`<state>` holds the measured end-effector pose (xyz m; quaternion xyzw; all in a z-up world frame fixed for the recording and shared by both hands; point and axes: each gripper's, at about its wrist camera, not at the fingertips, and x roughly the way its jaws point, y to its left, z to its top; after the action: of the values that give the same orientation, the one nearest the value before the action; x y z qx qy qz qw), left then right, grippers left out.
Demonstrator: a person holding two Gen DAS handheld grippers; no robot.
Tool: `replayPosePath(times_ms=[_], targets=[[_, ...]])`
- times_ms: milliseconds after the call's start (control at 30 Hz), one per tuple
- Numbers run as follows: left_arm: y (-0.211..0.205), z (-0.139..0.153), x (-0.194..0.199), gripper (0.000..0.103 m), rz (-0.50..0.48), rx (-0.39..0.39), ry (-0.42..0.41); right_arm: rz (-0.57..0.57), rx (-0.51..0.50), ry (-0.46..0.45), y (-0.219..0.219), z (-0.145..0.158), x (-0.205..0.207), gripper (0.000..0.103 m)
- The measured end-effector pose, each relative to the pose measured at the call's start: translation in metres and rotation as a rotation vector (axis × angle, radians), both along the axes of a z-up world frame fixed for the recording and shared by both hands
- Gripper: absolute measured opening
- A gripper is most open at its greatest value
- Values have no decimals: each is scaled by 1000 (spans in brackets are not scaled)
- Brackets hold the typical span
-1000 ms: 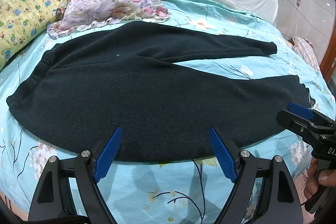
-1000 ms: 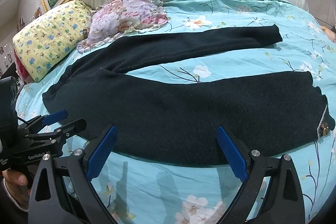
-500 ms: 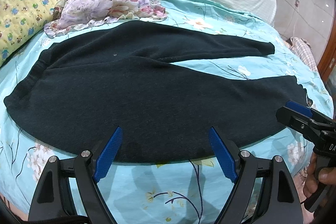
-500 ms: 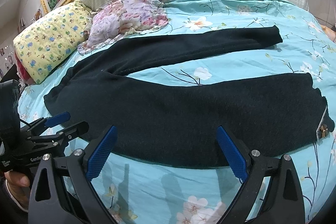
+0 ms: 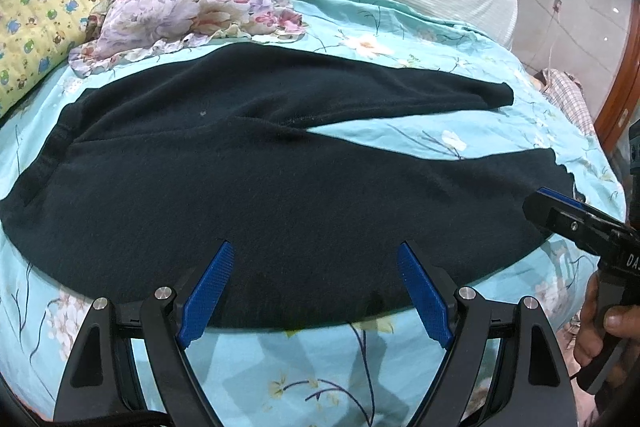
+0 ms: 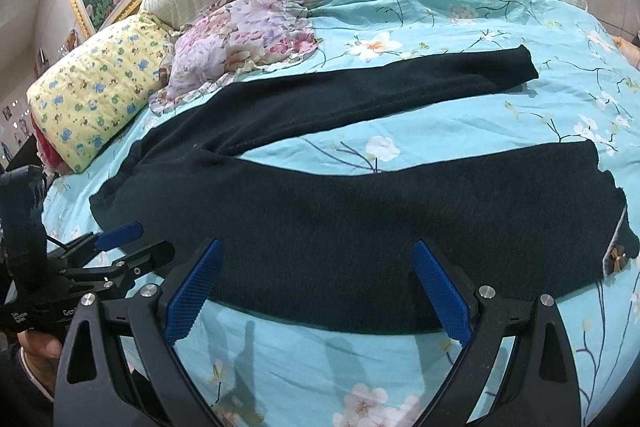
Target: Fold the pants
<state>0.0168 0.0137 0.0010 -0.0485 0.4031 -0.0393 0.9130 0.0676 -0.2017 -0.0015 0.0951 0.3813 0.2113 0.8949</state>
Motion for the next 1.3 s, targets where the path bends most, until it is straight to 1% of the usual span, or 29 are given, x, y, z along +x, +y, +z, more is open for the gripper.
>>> replayPosePath(times_ms=[267, 467, 567, 700, 900, 1000, 1133, 1300], targets=[[-2, 13, 23, 85, -35, 20, -13, -27, 30, 6, -20, 9, 24, 96], [-4, 28, 55, 85, -80, 22, -24, -43, 39, 10, -42, 21, 51, 96], [-6, 35, 74, 85, -97, 39, -32, -51, 49, 22, -56, 28, 71, 96], [-10, 41, 102, 85, -137, 55, -29, -76, 50, 23, -74, 38, 98, 96], [-14, 45, 150, 85, -197, 54, 8, -111, 39, 30, -102, 51, 140, 96], [-19, 46, 175, 85, -238, 55, 21, -128, 27, 50, -113, 53, 162, 96], [-26, 44, 209, 85, -274, 69, 37, -124, 39, 72, -126, 51, 189, 96], [-37, 37, 255, 85, -351, 90, 77, -139, 98, 145, -151, 37, 229, 96]])
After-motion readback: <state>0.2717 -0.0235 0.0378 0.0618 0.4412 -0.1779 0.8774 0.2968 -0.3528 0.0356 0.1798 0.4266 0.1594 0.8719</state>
